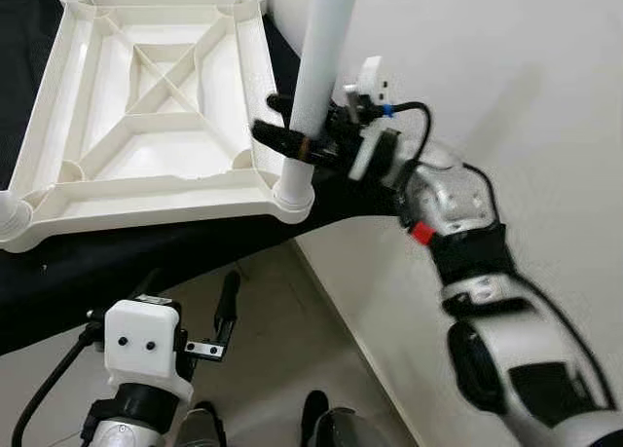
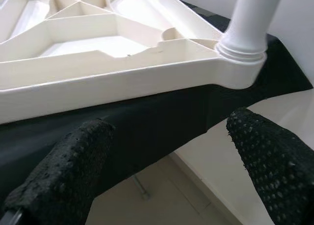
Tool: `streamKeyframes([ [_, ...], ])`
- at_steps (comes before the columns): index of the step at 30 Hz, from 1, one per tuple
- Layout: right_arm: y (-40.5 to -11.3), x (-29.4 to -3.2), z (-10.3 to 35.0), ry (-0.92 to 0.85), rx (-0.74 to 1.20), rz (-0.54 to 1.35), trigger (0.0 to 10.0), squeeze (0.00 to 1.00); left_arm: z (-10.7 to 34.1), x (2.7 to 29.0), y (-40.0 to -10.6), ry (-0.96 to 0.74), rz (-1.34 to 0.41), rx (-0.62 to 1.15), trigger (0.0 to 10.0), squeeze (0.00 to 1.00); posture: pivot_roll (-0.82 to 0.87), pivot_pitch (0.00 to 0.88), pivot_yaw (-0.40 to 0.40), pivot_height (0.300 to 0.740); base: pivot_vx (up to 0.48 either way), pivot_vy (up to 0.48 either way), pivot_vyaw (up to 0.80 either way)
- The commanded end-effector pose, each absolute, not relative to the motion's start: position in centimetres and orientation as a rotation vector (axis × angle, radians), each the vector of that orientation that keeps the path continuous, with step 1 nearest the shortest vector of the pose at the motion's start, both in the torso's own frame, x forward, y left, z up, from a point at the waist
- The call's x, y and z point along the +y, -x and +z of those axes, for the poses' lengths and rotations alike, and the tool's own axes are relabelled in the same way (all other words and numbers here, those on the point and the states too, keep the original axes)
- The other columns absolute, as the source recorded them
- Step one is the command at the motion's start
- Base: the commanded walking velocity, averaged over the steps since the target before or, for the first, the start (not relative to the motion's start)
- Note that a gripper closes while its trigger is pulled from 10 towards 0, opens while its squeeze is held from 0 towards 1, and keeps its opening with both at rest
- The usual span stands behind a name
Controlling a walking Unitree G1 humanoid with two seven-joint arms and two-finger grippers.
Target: Building children table
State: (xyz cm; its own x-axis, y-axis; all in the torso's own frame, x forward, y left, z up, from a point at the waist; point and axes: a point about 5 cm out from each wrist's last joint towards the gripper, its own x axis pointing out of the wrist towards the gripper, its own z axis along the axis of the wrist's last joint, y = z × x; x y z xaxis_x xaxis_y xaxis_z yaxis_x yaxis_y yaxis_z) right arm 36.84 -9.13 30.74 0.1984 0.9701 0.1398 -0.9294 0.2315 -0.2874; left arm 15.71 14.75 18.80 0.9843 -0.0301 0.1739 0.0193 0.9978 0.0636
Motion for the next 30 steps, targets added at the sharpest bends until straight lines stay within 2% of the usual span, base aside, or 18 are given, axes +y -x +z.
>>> streamKeyframes([
  [1, -36.5, -9.2, 31.3, 0.142, -0.330, 1.415, 0.0, 0.00, 18.5, 14.6, -15.5, -0.059, -0.030, -0.149, 10.0, 0.00, 0.16, 0.289, -0.139, 0.740, 0.000, 0.000, 0.00],
  [9, -36.9, -8.5, 31.4, 0.176, -0.319, 1.388, 0.0, 0.00, 18.4, 14.5, -15.5, -0.051, -0.034, -0.145, 10.0, 0.00, 0.15, 0.282, -0.134, 0.740, 0.000, 0.000, 0.00],
  [11, -37.1, -8.0, 31.0, 0.169, -0.299, 1.336, 0.0, 0.00, 18.4, 14.5, -15.6, -0.050, -0.034, -0.145, 10.0, 0.00, 0.14, 0.282, -0.133, 0.740, 0.000, 0.000, 0.00],
  [12, -37.4, -6.5, 29.5, 0.172, -0.243, 1.208, 0.0, 0.00, 18.3, 14.5, -15.6, -0.050, -0.037, -0.145, 10.0, 0.00, 0.14, 0.282, -0.130, 0.740, 0.000, 0.000, 0.00],
  [13, -37.4, -6.5, 29.5, 0.172, -0.243, 1.208, 0.0, 0.00, 18.3, 14.5, -15.6, -0.050, -0.037, -0.145, 10.0, 0.00, 0.14, 0.282, -0.130, 0.740, 0.000, 0.000, 0.00],
  [14, -38.6, -5.7, 27.6, 0.068, -0.209, 0.802, 0.0, 0.00, 18.3, 14.6, -15.7, -0.048, -0.040, -0.143, 10.0, 0.00, 0.12, 0.280, -0.119, 0.740, 0.000, 0.000, 0.00],
  [15, -39.0, -5.8, 26.2, 0.002, -0.171, 0.506, 0.0, 0.00, 18.2, 14.6, -15.8, -0.046, -0.042, -0.142, 10.0, 0.00, 0.12, 0.280, -0.119, 0.740, 0.000, 0.000, 0.00],
  [16, -39.0, -5.8, 26.2, 0.002, -0.171, 0.506, 0.0, 0.00, 18.2, 14.6, -15.8, -0.046, -0.042, -0.142, 10.0, 0.00, 0.12, 0.280, -0.119, 0.740, 0.000, 0.000, 0.00],
  [17, -37.7, -4.7, 23.4, 0.000, -0.105, 0.476, 0.0, 0.00, 18.2, 14.5, -16.0, -0.042, -0.049, -0.143, 10.0, 0.00, 0.13, 0.287, -0.118, 0.740, 0.000, 0.000, 0.00],
  [19, -37.7, -4.7, 23.4, 0.000, -0.105, 0.476, 0.0, 0.00, 18.2, 14.5, -16.0, -0.042, -0.049, -0.143, 10.0, 0.00, 0.13, 0.287, -0.118, 0.740, 0.000, 0.000, 0.00],
  [20, -36.2, -3.8, 21.5, -0.019, -0.050, 0.504, 0.0, 0.00, 18.2, 14.4, -16.0, -0.042, -0.055, -0.142, 10.0, 0.00, 0.13, 0.282, -0.114, 0.740, 0.000, 0.000, 0.00],
  [22, -36.2, -3.8, 21.5, -0.019, -0.050, 0.504, 0.0, 0.00, 18.2, 14.4, -16.0, -0.042, -0.055, -0.142, 10.0, 0.00, 0.13, 0.282, -0.114, 0.740, 0.000, 0.000, 0.00],
  [23, -34.2, -2.0, 21.1, -0.009, -0.037, 0.645, 0.0, 0.00, 18.1, 14.3, -16.2, -0.039, -0.058, -0.143, 10.0, 0.00, 0.12, 0.272, -0.120, 0.740, 0.000, 0.000, 0.00],
  [28, -34.1, -1.2, 22.1, 0.004, -0.059, 0.708, 0.0, 0.00, 18.1, 14.3, -16.5, -0.038, -0.055, -0.148, 10.0, 0.00, 0.12, 0.257, -0.127, 0.740, 0.000, 0.000, 0.00],
  [29, -34.1, -1.0, 22.5, 0.013, -0.064, 0.736, 9.0, 0.00, 18.1, 14.3, -16.5, -0.039, -0.055, -0.150, 10.0, 0.00, 0.12, 0.257, -0.128, 0.740, 0.000, 0.000, 0.00],
  [30, -34.1, -1.0, 22.5, 0.013, -0.064, 0.736, 9.0, 0.00, 18.1, 14.3, -16.5, -0.039, -0.055, -0.150, 10.0, 0.00, 0.12, 0.257, -0.128, 0.740, 0.000, 0.000, 0.00],
])
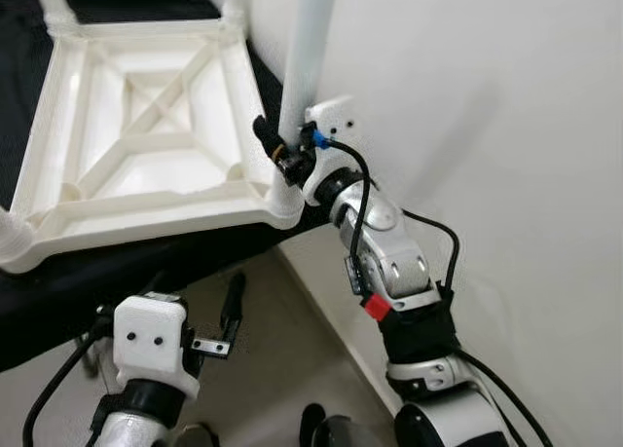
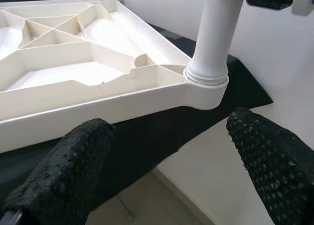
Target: Building children table
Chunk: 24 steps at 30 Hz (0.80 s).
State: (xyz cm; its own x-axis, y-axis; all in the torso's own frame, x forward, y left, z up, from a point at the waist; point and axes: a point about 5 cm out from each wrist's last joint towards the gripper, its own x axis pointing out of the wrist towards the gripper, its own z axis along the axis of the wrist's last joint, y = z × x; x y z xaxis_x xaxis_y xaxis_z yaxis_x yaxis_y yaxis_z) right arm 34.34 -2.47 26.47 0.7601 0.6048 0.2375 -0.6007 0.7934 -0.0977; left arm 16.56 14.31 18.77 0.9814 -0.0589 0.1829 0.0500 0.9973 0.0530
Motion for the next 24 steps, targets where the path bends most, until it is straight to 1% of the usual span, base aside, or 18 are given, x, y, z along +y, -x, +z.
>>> streamKeyframes([
  [1, -33.9, -0.5, 23.4, -0.060, -0.087, 0.795, 10.0, 0.00, 18.1, 14.3, -16.5, -0.039, -0.053, -0.150, 10.0, 0.00, 0.13, 0.245, -0.134, 0.740, 0.000, 0.000, 0.00],
  [2, -33.9, -0.5, 23.4, -0.060, -0.087, 0.795, 10.0, 0.00, 18.1, 14.3, -16.5, -0.039, -0.053, -0.150, 10.0, 0.00, 0.13, 0.245, -0.134, 0.740, 0.000, 0.000, 0.00],
  [3, -33.7, -0.2, 24.2, -0.132, -0.117, 0.858, 10.0, 0.00, 18.1, 14.3, -16.5, -0.039, -0.051, -0.150, 10.0, 0.00, 0.13, 0.245, -0.133, 0.740, 0.000, 0.000, 0.00],
  [4, -33.4, 0.1, 25.2, -0.181, -0.159, 0.954, 10.0, 1.00, 18.0, 14.3, -16.4, -0.039, -0.050, -0.149, 10.0, 0.00, 0.13, 0.246, -0.133, 0.740, 0.000, 0.000, 0.00],
  [6, -33.1, 0.3, 25.8, -0.210, -0.186, 0.991, 10.0, 1.00, 18.0, 14.3, -16.4, -0.039, -0.049, -0.149, 10.0, 0.00, 0.13, 0.246, -0.133, 0.740, 0.000, 0.000, 0.00],
  [8, -32.3, -0.1, 27.4, -0.211, -0.259, 1.137, 10.0, 1.00, 18.0, 14.2, -16.3, -0.037, -0.050, -0.147, 10.0, 0.00, 0.13, 0.250, -0.131, 0.740, 0.000, 0.000, 0.00],
  [11, -31.9, -0.3, 27.9, -0.197, -0.279, 1.170, 10.0, 1.00, 18.0, 14.2, -16.3, -0.036, -0.051, -0.146, 10.0, 0.00, 0.12, 0.250, -0.132, 0.740, 0.000, 0.000, 0.00],
  [13, -32.4, -1.9, 28.9, -0.090, -0.338, 1.208, 10.0, 1.00, 18.0, 14.1, -16.2, -0.032, -0.053, -0.141, 10.0, 0.00, 0.12, 0.252, -0.126, 0.740, 0.000, 0.000, 0.00],
  [14, -32.4, -1.9, 28.9, -0.090, -0.338, 1.208, 10.0, 1.00, 18.0, 14.1, -16.2, -0.032, -0.053, -0.141, 10.0, 0.00, 0.12, 0.252, -0.126, 0.740, 0.000, 0.000, 0.00],
  [16, -33.2, -3.5, 30.0, -0.008, -0.370, 1.251, 10.0, 1.00, 17.9, 14.0, -16.2, -0.030, -0.056, -0.139, 10.0, 0.00, 0.13, 0.252, -0.119, 0.740, 0.000, 0.000, 0.00],
  [24, -34.0, -5.0, 30.9, 0.068, -0.397, 1.333, 10.0, 1.00, 18.0, 14.2, -16.2, -0.034, -0.049, -0.140, 10.0, 0.00, 0.14, 0.252, -0.127, 0.740, 0.000, 0.000, 0.00],
])
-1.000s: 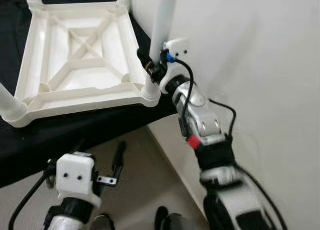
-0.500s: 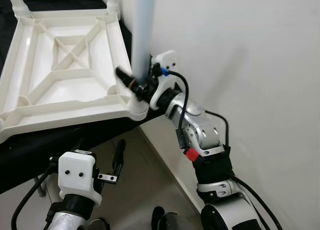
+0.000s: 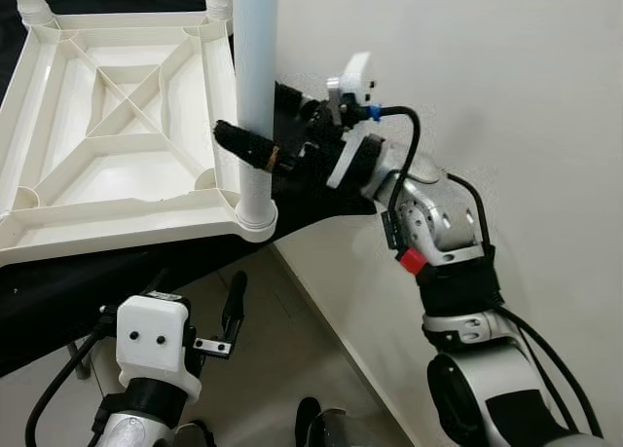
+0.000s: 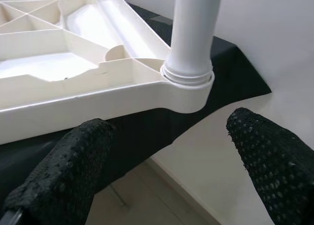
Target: Building children table
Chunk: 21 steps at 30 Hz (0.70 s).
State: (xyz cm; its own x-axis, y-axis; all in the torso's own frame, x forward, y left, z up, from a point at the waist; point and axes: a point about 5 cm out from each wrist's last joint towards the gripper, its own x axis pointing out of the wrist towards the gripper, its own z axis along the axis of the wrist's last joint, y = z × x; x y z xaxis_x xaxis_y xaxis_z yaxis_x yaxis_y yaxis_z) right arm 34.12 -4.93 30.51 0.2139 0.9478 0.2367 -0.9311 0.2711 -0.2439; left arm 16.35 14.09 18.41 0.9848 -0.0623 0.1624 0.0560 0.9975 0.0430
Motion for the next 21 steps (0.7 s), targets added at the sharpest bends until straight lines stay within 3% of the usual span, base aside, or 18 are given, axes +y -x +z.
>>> streamKeyframes([
  [1, -34.1, -5.2, 30.9, 0.073, -0.391, 1.352, 10.0, 0.00, 18.0, 14.2, -16.2, -0.035, -0.049, -0.140, 10.0, 0.00, 0.14, 0.251, -0.122, 0.740, 0.000, 0.000, 0.00],
  [11, -34.5, -6.4, 31.1, 0.089, -0.381, 1.437, 10.0, 0.00, 18.1, 14.2, -16.2, -0.034, -0.052, -0.143, 10.0, 0.00, 0.14, 0.253, -0.126, 0.740, 0.000, 0.000, 0.00],
  [12, -34.5, -6.4, 31.2, 0.090, -0.383, 1.461, 9.4, 0.00, 18.1, 14.3, -16.2, -0.035, -0.050, -0.144, 10.0, 0.00, 0.14, 0.253, -0.126, 0.740, 0.000, 0.000, 0.00],
  [13, -34.5, -6.4, 31.2, 0.090, -0.383, 1.461, 9.4, 0.00, 18.1, 14.3, -16.2, -0.035, -0.050, -0.144, 10.0, 0.00, 0.14, 0.253, -0.126, 0.740, 0.000, 0.000, 0.00],
  [14, -34.6, -6.5, 31.3, 0.093, -0.382, 1.470, 0.0, 0.00, 18.0, 14.3, -16.2, -0.035, -0.047, -0.142, 10.0, 0.00, 0.14, 0.256, -0.125, 0.740, 0.000, 0.000, 0.00],
  [21, -34.8, -6.5, 31.2, 0.124, -0.372, 1.500, 0.0, 0.00, 18.0, 14.3, -16.2, -0.037, -0.047, -0.138, 10.0, 0.00, 0.13, 0.262, -0.126, 0.740, 0.000, 0.000, 0.00],
])
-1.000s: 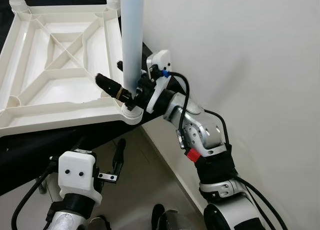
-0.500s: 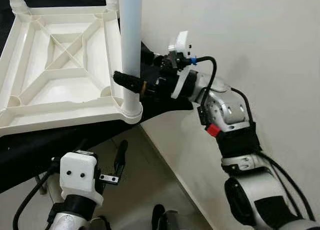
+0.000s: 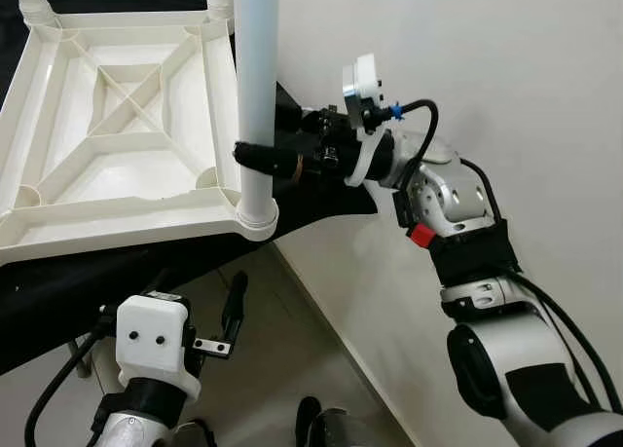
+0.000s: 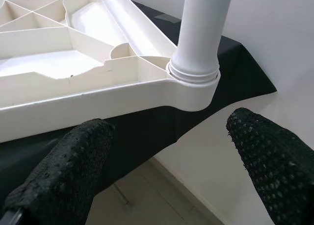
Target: Building children table
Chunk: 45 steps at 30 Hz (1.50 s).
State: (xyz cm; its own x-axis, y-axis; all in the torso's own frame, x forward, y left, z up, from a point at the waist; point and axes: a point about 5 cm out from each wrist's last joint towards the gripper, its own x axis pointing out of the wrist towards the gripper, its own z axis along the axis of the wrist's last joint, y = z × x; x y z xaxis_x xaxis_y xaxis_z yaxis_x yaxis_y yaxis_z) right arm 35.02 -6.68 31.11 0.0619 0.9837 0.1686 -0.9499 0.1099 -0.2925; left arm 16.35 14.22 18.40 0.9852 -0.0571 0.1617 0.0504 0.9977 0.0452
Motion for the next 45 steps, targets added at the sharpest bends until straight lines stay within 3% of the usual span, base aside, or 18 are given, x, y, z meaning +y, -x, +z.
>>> streamKeyframes([
  [1, -35.0, -6.5, 30.9, 0.128, -0.361, 1.463, 0.0, 0.00, 18.0, 14.3, -16.2, -0.034, -0.046, -0.137, 10.0, 0.00, 0.13, 0.267, -0.123, 0.740, 0.000, 0.000, 0.00],
  [9, -35.8, -7.3, 29.5, 0.129, -0.289, 1.277, 0.0, 0.00, 18.1, 14.4, -16.2, -0.032, -0.039, -0.142, 10.0, 0.00, 0.13, 0.269, -0.128, 0.740, 0.000, 0.000, 0.00],
  [11, -35.6, -7.2, 27.9, 0.069, -0.214, 1.126, 0.0, 0.00, 18.1, 14.6, -16.2, -0.035, -0.034, -0.142, 10.0, 0.00, 0.13, 0.264, -0.133, 0.740, 0.000, 0.000, 0.00],
  [12, -35.4, -6.5, 25.6, -0.033, -0.111, 0.892, 0.0, 0.00, 18.1, 14.7, -16.2, -0.039, -0.033, -0.142, 10.0, 0.00, 0.13, 0.268, -0.134, 0.740, 0.000, 0.000, 0.00],
  [13, -35.4, -6.5, 25.6, -0.033, -0.111, 0.892, 0.0, 0.00, 18.1, 14.7, -16.2, -0.039, -0.033, -0.142, 10.0, 0.00, 0.13, 0.268, -0.134, 0.740, 0.000, 0.000, 0.00],
  [14, -35.1, -6.3, 23.9, -0.093, -0.029, 0.714, 0.0, 0.00, 18.1, 14.8, -16.2, -0.042, -0.033, -0.141, 10.0, 0.00, 0.12, 0.268, -0.136, 0.740, 0.000, 0.000, 0.00],
  [15, -33.1, -5.8, 21.0, -0.076, 0.052, 0.587, 0.0, 0.00, 18.1, 14.9, -16.3, -0.042, -0.032, -0.143, 10.0, 0.00, 0.13, 0.270, -0.126, 0.740, 0.000, 0.000, 0.00],
  [19, -30.1, -4.0, 18.8, -0.048, 0.086, 0.575, 0.0, 0.00, 18.2, 15.0, -16.3, -0.041, -0.027, -0.143, 10.0, 0.00, 0.13, 0.274, -0.108, 0.740, 0.000, 0.000, 0.00],
  [25, -32.4, -3.9, 21.8, 0.006, -0.008, 0.608, 0.0, 0.00, 18.4, 15.1, -16.8, -0.036, -0.023, -0.156, 10.0, 0.00, 0.12, 0.247, -0.112, 0.740, 0.000, 0.000, 0.00],
  [26, -32.3, -3.9, 22.0, 0.009, -0.006, 0.602, 2.2, 0.00, 18.4, 15.1, -16.9, -0.036, -0.023, -0.158, 10.0, 0.00, 0.12, 0.247, -0.112, 0.740, 0.000, 0.000, 0.00],
  [27, -32.3, -3.8, 22.4, 0.012, -0.007, 0.609, 10.0, 0.00, 18.3, 15.2, -16.8, -0.038, -0.017, -0.156, 10.0, 0.00, 0.12, 0.255, -0.120, 0.740, 0.000, 0.000, 0.00],
  [30, -32.3, -3.6, 23.7, -0.002, -0.033, 0.625, 10.0, 0.00, 18.3, 15.6, -16.7, -0.038, -0.003, -0.152, 10.0, 0.00, 0.12, 0.265, -0.114, 0.740, 0.000, 0.000, 0.00],
  [31, -32.3, -3.5, 24.6, -0.034, -0.065, 0.672, 10.0, 0.12, 18.4, 15.8, -16.7, -0.041, 0.004, -0.153, 10.0, 0.00, 0.11, 0.281, -0.107, 0.740, 0.000, 0.000, 0.00],
  [32, -32.3, -3.5, 24.6, -0.034, -0.065, 0.672, 10.0, 0.12, 18.4, 15.8, -16.7, -0.041, 0.004, -0.153, 10.0, 0.00, 0.11, 0.281, -0.107, 0.740, 0.000, 0.000, 0.00],
  [33, -32.1, -3.4, 26.0, -0.076, -0.114, 0.766, 10.0, 1.00, 18.5, 16.1, -16.7, -0.041, 0.014, -0.153, 10.0, 0.00, 0.10, 0.278, -0.100, 0.740, 0.000, 0.000, 0.00],
  [35, -32.1, -3.4, 26.4, -0.089, -0.132, 0.809, 10.0, 1.00, 18.5, 16.2, -16.7, -0.039, 0.018, -0.152, 10.0, 0.00, 0.10, 0.278, -0.100, 0.740, 0.000, 0.000, 0.00],
  [37, -31.9, -3.8, 28.3, -0.051, -0.229, 1.040, 10.0, 1.00, 18.4, 16.4, -16.7, -0.035, 0.029, -0.142, 10.0, 0.00, 0.09, 0.315, -0.093, 0.740, 0.000, 0.000, 0.00],
  [45, -32.8, -5.7, 30.4, 0.050, -0.299, 1.298, 10.0, 1.00, 18.4, 16.7, -16.5, -0.032, 0.047, -0.138, 10.0, 0.00, 0.10, 0.312, -0.100, 0.740, 0.000, 0.000, 0.00],
])
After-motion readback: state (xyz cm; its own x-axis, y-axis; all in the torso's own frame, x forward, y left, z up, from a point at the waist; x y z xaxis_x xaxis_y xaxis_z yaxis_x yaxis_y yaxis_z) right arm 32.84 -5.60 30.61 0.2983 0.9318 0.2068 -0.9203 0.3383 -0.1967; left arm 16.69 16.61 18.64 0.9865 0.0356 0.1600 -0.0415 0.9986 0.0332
